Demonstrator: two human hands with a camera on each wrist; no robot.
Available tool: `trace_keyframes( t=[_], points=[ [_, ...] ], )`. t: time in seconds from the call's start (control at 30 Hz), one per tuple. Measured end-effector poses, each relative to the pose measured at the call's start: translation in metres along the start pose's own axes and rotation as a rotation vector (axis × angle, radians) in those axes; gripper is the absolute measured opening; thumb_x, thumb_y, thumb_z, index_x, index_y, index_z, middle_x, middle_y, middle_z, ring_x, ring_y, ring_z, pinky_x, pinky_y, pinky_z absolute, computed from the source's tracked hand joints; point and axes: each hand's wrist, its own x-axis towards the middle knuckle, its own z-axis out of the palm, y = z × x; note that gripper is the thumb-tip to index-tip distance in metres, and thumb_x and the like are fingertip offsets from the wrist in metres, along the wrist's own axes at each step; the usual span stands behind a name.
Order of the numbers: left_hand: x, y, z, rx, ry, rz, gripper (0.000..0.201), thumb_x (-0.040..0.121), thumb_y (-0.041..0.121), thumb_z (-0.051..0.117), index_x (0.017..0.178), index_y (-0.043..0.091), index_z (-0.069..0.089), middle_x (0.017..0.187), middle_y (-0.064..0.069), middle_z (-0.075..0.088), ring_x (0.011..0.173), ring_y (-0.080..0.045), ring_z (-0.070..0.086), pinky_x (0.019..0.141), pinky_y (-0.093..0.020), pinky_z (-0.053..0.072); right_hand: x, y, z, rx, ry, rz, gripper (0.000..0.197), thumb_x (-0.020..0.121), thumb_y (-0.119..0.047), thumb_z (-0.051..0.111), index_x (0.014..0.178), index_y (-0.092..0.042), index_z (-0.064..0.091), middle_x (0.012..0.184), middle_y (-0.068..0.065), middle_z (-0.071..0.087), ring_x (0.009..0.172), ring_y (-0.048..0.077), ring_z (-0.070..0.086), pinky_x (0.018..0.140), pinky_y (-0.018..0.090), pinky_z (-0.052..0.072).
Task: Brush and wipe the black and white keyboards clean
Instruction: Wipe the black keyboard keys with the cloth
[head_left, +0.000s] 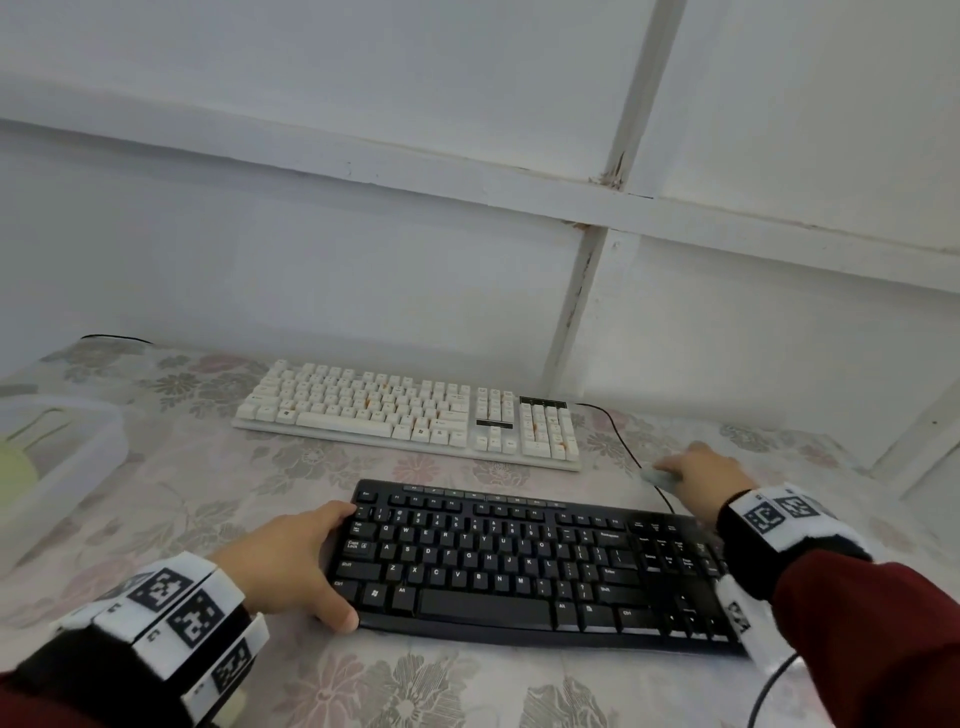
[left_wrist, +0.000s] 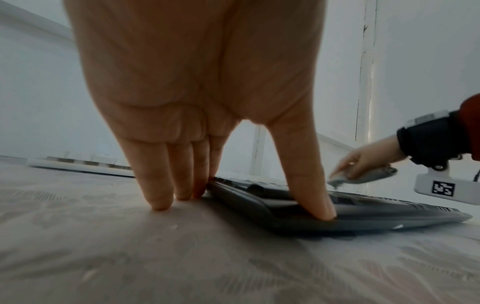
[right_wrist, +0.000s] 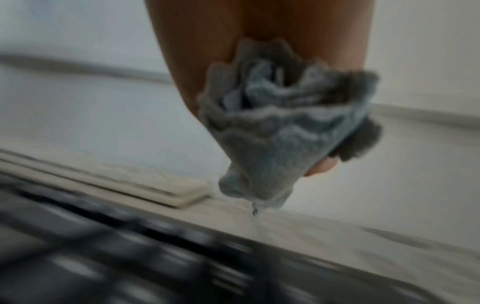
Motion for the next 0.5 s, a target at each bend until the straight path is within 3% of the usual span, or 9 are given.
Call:
trace_keyframes(
  t=[0.1, 0.13, 0.23, 0.33, 0.43, 0.5],
  points=[
    [-0.001, 0.001, 0.0, 0.031, 0.001, -0.003, 0.106, 0.057, 0.032, 0.086, 0.143, 0.029, 0.024, 0.136, 0.015, 0.047, 0.121, -0.007, 0.046, 0.101, -0.022, 0.035, -0.018, -0.077, -0.005, 0.268, -0.022, -0.238, 0.036, 0.096, -0.046, 0.042, 0.119, -0.026, 0.061, 0.098, -0.003, 0.045, 0.076, 0.01, 0.049, 0.088, 0.032, 0.046],
    [-0.002, 0.001, 0.0, 0.036, 0.002, -0.003, 0.106, 0.057, 0.033, 0.086, 0.143, 0.03, 0.024, 0.136, 0.015, 0.047, 0.12, -0.007, 0.047, 0.099, -0.022, 0.036, -0.026, -0.105, -0.006, 0.31, -0.062, -0.312, 0.039, 0.095, -0.047, 0.041, 0.121, -0.025, 0.06, 0.096, -0.005, 0.044, 0.075, 0.01, 0.049, 0.088, 0.031, 0.047],
    [-0.002, 0.002, 0.0, 0.043, 0.007, 0.004, 0.103, 0.057, 0.033, 0.086, 0.141, 0.032, 0.027, 0.131, 0.017, 0.049, 0.117, -0.006, 0.048, 0.097, -0.021, 0.037, -0.036, -0.182, -0.003, 0.285, -0.127, -0.487, 0.036, 0.098, -0.036, 0.042, 0.132, -0.028, 0.052, 0.122, 0.005, 0.044, 0.106, 0.027, 0.051, 0.1, 0.044, 0.046],
    [-0.001, 0.002, -0.001, 0.046, 0.004, 0.014, 0.097, 0.057, 0.032, 0.086, 0.138, 0.033, 0.032, 0.123, 0.018, 0.053, 0.113, -0.005, 0.05, 0.093, -0.02, 0.038, -0.04, -0.236, 0.003, 0.131, -0.134, -0.586, 0.035, 0.098, -0.016, 0.045, 0.13, -0.027, 0.053, 0.129, 0.009, 0.04, 0.116, 0.034, 0.044, 0.1, 0.047, 0.041],
    [-0.001, 0.002, -0.002, 0.042, -0.007, 0.019, 0.094, 0.058, 0.03, 0.086, 0.136, 0.032, 0.033, 0.117, 0.019, 0.052, 0.111, -0.005, 0.049, 0.089, -0.019, 0.038, -0.049, -0.26, 0.004, -0.055, -0.132, -0.615, 0.02, 0.095, -0.006, 0.043, 0.104, -0.014, 0.06, 0.127, 0.013, 0.04, 0.116, 0.037, 0.044, 0.088, 0.037, 0.037],
    [0.0, 0.002, -0.002, 0.051, -0.005, 0.022, 0.094, 0.058, 0.031, 0.085, 0.136, 0.032, 0.033, 0.116, 0.019, 0.051, 0.11, -0.005, 0.049, 0.09, -0.019, 0.038, -0.054, -0.259, 0.006, -0.067, -0.109, -0.614, 0.022, 0.094, -0.001, 0.041, 0.079, -0.012, 0.052, 0.11, 0.012, 0.042, 0.105, 0.03, 0.045, 0.084, 0.036, 0.035]
  ],
)
